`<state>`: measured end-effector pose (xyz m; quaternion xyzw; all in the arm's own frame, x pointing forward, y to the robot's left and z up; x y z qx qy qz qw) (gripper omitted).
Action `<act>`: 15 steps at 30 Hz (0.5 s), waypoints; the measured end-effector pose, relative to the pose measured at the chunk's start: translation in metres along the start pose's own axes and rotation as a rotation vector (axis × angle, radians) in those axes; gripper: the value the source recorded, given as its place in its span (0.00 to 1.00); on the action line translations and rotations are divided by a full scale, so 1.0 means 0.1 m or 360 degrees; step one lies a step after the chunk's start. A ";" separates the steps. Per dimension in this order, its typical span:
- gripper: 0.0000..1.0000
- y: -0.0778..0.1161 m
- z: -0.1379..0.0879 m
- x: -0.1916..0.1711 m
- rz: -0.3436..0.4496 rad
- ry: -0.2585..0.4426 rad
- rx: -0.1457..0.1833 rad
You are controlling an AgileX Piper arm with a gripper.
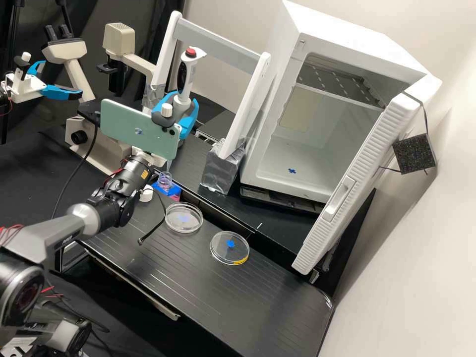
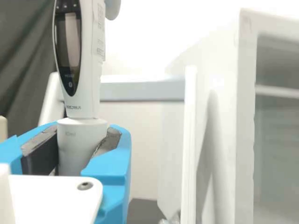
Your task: Use the pipette
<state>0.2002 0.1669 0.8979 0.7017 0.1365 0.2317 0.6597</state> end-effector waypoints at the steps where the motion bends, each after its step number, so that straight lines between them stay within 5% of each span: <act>1: 0.00 0.03 -0.01 -0.04 -0.0004 0.0021 -0.0010; 8: 0.00 0.22 -0.02 -0.32 0.0062 0.0118 -0.0025; 15: 0.00 0.26 0.15 -0.51 0.0076 0.0075 -0.0110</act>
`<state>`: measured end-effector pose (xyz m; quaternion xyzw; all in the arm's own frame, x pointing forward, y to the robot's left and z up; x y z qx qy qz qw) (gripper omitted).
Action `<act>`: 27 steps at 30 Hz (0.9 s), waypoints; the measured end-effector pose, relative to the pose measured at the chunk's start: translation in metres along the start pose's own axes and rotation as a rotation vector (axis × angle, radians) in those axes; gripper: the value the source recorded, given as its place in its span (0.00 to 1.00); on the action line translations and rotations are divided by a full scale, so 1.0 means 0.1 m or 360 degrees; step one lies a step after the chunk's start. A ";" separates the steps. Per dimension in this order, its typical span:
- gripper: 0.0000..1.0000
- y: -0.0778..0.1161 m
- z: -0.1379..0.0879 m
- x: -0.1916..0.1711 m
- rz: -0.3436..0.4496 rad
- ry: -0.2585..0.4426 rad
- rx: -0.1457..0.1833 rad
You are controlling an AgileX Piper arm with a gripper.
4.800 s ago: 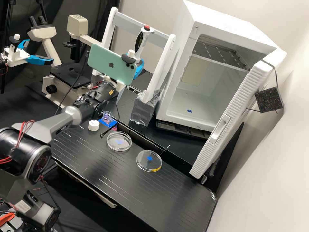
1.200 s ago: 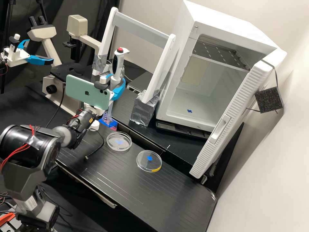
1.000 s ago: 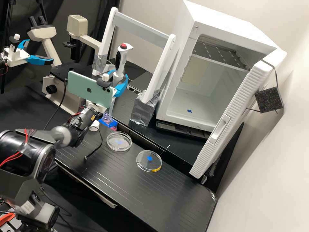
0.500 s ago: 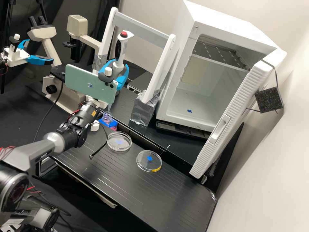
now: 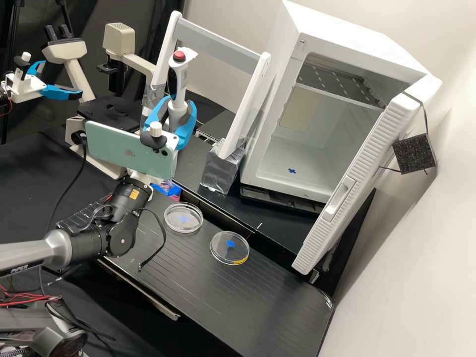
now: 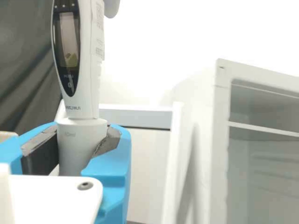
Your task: Use the pipette
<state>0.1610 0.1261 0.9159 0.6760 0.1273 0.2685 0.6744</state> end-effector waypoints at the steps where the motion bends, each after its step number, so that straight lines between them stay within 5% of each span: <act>1: 0.00 0.00 0.02 -0.02 0.0002 -0.0015 -0.0023; 9: 0.00 0.05 0.21 -0.16 0.0086 -0.0097 -0.0104; 27: 0.00 -0.01 0.28 -0.24 0.0069 -0.0163 -0.0081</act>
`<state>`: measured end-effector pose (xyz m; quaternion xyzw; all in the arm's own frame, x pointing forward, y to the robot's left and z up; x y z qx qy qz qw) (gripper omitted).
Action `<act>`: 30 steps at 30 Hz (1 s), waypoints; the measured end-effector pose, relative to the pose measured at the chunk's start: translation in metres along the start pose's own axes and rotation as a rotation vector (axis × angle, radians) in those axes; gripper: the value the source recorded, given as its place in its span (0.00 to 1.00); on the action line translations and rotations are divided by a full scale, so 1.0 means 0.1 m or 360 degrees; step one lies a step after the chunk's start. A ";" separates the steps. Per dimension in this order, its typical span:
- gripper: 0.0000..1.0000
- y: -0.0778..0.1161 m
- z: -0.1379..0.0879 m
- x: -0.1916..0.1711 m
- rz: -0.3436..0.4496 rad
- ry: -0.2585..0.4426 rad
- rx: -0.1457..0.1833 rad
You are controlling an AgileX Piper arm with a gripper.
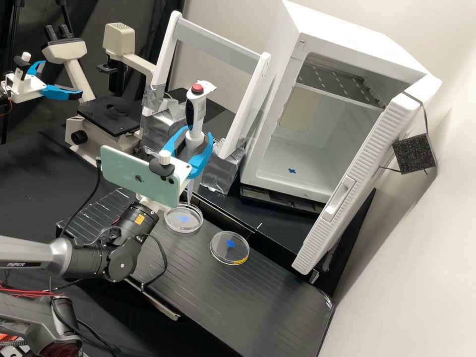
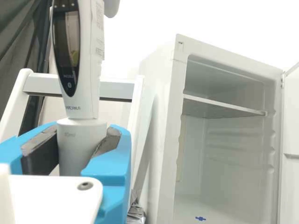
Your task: Use the pipette
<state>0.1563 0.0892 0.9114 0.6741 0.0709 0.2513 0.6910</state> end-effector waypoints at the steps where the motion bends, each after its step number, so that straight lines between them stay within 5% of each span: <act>1: 0.00 -0.01 0.00 0.00 -0.0005 0.0002 0.0004; 17: 0.00 -0.06 -0.58 0.85 -0.0342 0.0219 0.0132; 30: 0.00 -0.16 -0.70 1.82 -0.0534 -0.0065 0.0041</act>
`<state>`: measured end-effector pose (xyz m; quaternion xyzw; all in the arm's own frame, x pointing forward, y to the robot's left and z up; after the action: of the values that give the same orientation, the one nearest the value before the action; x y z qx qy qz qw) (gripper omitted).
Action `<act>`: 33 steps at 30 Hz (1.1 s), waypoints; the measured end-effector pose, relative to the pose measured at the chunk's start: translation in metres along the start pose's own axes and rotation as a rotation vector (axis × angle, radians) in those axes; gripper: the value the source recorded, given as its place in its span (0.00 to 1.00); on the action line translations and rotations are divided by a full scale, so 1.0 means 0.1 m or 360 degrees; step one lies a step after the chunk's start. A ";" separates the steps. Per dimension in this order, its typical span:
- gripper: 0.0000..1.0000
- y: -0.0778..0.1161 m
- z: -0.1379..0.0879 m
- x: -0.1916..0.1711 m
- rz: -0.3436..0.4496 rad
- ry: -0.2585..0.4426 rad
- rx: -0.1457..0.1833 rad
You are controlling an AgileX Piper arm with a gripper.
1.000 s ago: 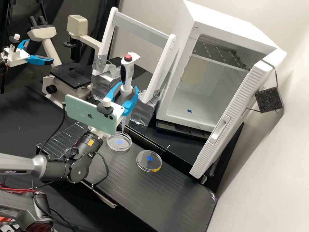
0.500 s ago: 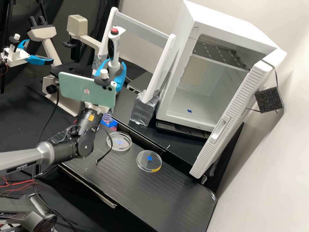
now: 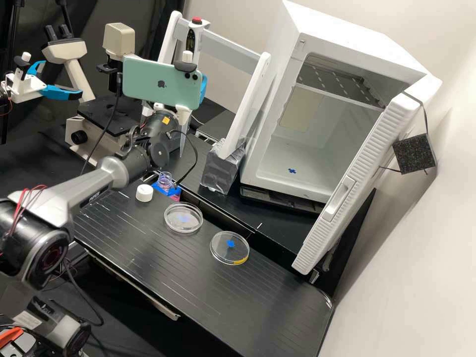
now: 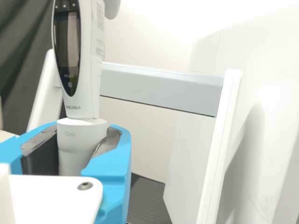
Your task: Use the pipette
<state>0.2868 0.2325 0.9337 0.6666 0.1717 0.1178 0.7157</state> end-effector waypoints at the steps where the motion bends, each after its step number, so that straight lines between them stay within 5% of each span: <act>1: 0.00 0.03 -0.02 0.04 0.0005 -0.0013 -0.0003; 14: 0.00 0.16 -0.20 0.51 0.0001 -0.0118 -0.0004; 28: 0.00 0.00 -0.17 0.76 -0.0086 -0.0267 0.0144; 33: 0.00 0.00 -0.17 0.76 -0.0083 -0.0264 0.0149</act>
<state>0.3491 0.2787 0.9263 0.7021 0.1344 0.0354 0.6984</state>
